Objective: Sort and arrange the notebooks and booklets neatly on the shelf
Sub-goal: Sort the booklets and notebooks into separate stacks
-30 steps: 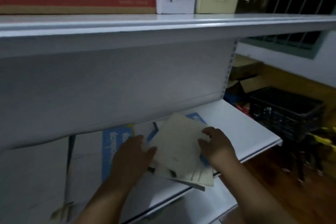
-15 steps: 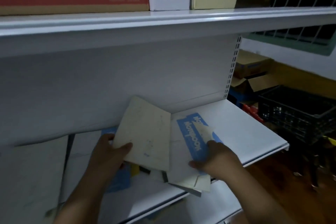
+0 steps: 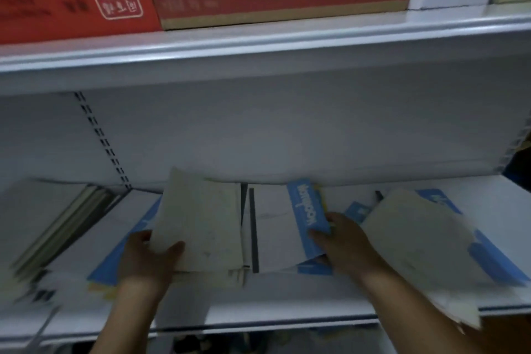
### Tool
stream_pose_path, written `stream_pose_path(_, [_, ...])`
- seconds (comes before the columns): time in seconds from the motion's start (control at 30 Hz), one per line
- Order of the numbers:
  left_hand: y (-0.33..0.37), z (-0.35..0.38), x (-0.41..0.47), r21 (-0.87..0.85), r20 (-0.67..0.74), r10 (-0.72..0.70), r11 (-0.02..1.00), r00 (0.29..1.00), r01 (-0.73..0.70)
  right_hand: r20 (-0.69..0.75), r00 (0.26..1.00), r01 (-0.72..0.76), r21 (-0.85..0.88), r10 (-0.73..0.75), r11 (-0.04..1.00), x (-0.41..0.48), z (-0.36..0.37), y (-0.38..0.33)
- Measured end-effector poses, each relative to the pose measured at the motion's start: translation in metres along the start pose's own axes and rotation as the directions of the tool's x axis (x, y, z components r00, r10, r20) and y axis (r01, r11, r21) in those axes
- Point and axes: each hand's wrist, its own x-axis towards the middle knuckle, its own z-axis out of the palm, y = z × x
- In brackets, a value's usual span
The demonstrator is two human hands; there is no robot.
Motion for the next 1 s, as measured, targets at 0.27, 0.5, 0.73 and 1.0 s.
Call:
stream_pose_path(0.27, [0.017,0.011,-0.002,0.466,-0.132,0.387,0.836,0.912,-0.288,-0.147,0.988,-0.061,-0.621,-0.039,0.782,-0.009,-0.031,0.008])
stream_pose_path(0.5, [0.083,0.156,-0.077,0.113,0.563,0.455,0.785,0.690,-0.610,-0.533,0.812,-0.059,-0.478,-0.236,0.876,-0.029,-0.110,0.065])
stream_pose_path(0.73, [0.098,0.239,-0.115,0.237,0.758,0.319,0.678,0.569,-0.696,-0.516,0.856,-0.342,-0.631,-0.047,0.696,-0.040,-0.173,0.101])
stream_pose_path(1.0, [0.098,0.193,-0.092,-0.035,0.664,0.312,0.921,0.680,-0.389,-0.394,0.903,-0.373,-0.516,0.173,0.771,-0.030,-0.207,0.089])
